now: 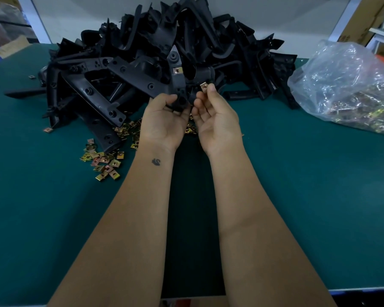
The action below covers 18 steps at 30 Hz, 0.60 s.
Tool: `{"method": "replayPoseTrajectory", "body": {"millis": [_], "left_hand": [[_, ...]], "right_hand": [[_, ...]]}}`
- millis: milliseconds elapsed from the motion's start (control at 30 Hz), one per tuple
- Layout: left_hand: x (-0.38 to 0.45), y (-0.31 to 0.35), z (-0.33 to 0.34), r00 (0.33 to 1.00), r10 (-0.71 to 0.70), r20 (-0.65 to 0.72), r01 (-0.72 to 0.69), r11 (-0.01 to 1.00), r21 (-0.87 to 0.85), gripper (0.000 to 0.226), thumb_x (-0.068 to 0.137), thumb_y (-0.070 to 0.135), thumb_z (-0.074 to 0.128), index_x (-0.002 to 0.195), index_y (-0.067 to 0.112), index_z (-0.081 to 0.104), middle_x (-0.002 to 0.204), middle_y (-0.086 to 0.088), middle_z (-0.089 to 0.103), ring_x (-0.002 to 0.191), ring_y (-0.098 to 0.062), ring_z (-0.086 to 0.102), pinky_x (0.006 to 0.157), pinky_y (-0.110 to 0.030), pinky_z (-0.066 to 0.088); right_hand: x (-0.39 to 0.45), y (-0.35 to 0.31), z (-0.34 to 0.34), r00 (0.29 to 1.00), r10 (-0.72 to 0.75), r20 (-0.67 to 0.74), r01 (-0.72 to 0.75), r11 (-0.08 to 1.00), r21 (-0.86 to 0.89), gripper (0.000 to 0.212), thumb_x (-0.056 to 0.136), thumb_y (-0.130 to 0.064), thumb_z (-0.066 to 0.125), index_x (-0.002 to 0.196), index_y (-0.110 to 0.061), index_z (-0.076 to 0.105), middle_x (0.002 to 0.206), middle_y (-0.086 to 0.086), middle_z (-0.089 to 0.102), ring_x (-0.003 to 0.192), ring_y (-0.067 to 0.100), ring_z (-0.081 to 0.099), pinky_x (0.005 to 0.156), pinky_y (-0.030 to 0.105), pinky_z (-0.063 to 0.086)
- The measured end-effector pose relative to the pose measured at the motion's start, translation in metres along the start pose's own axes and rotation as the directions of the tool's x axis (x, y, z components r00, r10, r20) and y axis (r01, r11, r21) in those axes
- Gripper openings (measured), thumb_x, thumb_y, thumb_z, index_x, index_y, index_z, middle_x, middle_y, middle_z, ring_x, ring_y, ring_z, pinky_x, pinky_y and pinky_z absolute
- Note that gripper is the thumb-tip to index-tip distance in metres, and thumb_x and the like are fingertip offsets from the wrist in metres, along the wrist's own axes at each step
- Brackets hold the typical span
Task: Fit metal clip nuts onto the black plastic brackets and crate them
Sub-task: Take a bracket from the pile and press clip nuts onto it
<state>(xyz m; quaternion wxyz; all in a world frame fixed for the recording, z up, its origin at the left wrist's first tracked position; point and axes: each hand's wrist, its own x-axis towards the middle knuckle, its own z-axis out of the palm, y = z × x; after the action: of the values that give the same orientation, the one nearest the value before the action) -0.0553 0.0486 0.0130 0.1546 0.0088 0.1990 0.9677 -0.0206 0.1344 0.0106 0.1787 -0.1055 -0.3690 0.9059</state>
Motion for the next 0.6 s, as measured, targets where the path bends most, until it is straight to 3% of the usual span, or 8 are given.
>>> {"method": "replayPoseTrajectory", "body": {"millis": [233, 467, 600], "left_hand": [[-0.0001, 0.0011, -0.0011, 0.999, -0.02, 0.03, 0.02, 1.0, -0.007, 0.019, 0.09, -0.006, 0.043, 0.106, 0.002, 0.051, 0.095, -0.017, 0.058, 0.085, -0.028, 0.06, 0.085, -0.033, 0.053], [-0.0017, 0.0031, -0.0027, 0.997, -0.064, 0.04, 0.06, 0.993, 0.1, 0.022, 0.089, -0.001, 0.042, 0.11, 0.001, 0.048, 0.088, -0.016, 0.057, 0.068, -0.022, 0.056, 0.069, -0.03, 0.048], [-0.0014, 0.0028, -0.0017, 0.997, -0.045, 0.064, 0.035, 0.988, 0.149, 0.042, 0.086, -0.004, 0.04, 0.126, 0.006, 0.045, 0.102, -0.017, 0.054, 0.071, -0.022, 0.057, 0.062, -0.03, 0.048]], "right_hand": [[-0.0006, -0.0021, 0.0013, 0.999, -0.042, 0.014, 0.044, 0.982, -0.184, 0.013, 0.093, -0.014, 0.065, 0.081, -0.011, 0.071, 0.068, 0.0, 0.069, 0.059, 0.007, 0.062, 0.061, 0.02, 0.053], [-0.0025, 0.0009, 0.0056, 0.997, -0.056, 0.043, 0.067, 0.944, -0.324, 0.016, 0.092, -0.012, 0.067, 0.076, -0.011, 0.068, 0.062, -0.003, 0.061, 0.055, 0.007, 0.053, 0.057, 0.02, 0.046], [-0.0027, 0.0006, 0.0059, 0.997, -0.071, 0.022, 0.074, 0.945, -0.32, 0.019, 0.092, -0.014, 0.067, 0.073, -0.013, 0.066, 0.062, -0.004, 0.061, 0.053, 0.007, 0.053, 0.055, 0.02, 0.046]]}}
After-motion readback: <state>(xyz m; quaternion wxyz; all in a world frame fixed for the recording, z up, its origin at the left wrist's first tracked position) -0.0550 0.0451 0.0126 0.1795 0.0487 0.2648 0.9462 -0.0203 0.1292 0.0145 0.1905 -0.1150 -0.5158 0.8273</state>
